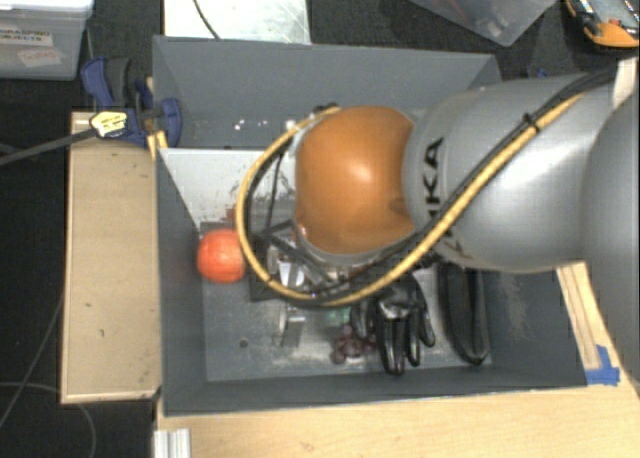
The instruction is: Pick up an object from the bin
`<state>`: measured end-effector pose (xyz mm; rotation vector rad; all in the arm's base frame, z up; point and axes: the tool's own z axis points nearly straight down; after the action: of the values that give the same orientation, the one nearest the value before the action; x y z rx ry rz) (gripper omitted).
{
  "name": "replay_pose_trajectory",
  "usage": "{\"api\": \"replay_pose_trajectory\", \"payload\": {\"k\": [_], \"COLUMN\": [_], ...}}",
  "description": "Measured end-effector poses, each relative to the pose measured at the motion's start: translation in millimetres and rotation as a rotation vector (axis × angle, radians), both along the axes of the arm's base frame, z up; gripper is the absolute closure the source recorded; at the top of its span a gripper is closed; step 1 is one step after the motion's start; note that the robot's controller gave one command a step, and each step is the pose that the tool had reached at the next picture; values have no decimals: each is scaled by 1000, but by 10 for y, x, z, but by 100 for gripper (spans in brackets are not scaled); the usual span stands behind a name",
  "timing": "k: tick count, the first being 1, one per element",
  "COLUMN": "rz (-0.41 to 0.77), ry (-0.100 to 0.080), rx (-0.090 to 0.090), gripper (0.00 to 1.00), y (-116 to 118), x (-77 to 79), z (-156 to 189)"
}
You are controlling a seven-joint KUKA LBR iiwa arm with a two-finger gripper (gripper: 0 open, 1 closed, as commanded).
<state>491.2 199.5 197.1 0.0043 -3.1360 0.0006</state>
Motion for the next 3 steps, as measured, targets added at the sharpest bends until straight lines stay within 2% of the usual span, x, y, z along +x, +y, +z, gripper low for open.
{"api": "replay_pose_trajectory", "payload": {"k": [1,2,3], "rz": [-6,117,-308], "ry": [-6,-11,-13], "rx": [2,3,8], "gripper": [0,0,0], "y": [-10,-352,262], "x": [20,954,801], "z": [33,-1292,-593]}}
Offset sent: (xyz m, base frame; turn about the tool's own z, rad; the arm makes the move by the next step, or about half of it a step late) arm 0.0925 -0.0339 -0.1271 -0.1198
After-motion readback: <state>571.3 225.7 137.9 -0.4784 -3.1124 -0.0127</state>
